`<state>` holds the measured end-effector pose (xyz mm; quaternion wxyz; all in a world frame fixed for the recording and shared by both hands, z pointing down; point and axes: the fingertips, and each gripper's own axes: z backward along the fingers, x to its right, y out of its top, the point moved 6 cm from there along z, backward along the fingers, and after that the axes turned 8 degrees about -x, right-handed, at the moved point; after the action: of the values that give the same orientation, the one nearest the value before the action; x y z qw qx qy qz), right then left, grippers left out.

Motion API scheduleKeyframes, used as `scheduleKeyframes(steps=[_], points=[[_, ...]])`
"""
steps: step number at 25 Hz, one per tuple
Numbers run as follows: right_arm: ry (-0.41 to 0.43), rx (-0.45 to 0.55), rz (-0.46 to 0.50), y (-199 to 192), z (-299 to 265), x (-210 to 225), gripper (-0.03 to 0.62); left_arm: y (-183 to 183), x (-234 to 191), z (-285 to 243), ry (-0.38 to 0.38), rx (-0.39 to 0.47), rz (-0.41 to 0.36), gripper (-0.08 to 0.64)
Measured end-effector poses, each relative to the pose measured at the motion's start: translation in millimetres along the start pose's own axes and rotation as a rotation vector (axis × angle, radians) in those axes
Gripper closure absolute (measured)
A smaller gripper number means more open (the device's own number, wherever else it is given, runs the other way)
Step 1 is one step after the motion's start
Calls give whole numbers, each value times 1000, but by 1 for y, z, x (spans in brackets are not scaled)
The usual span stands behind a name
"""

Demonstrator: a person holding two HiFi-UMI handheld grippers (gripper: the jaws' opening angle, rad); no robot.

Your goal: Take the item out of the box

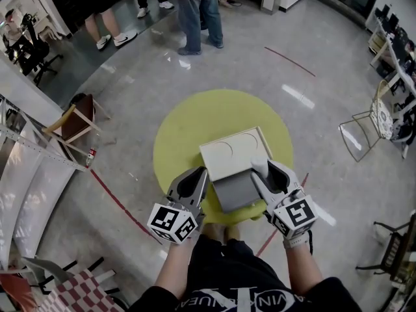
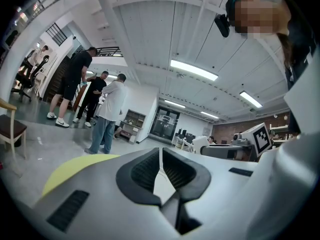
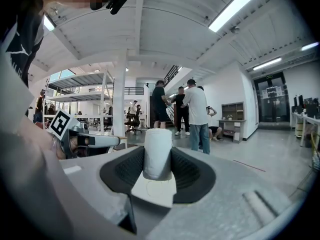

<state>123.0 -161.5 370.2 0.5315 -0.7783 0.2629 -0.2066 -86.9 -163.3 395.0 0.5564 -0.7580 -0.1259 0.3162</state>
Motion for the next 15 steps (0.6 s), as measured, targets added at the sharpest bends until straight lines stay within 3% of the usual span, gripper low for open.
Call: scheduleKeyframes(steps=[15], points=[[-18,62,10,23,-2,6,430,28,-6,-6,-12,41,-29,535]])
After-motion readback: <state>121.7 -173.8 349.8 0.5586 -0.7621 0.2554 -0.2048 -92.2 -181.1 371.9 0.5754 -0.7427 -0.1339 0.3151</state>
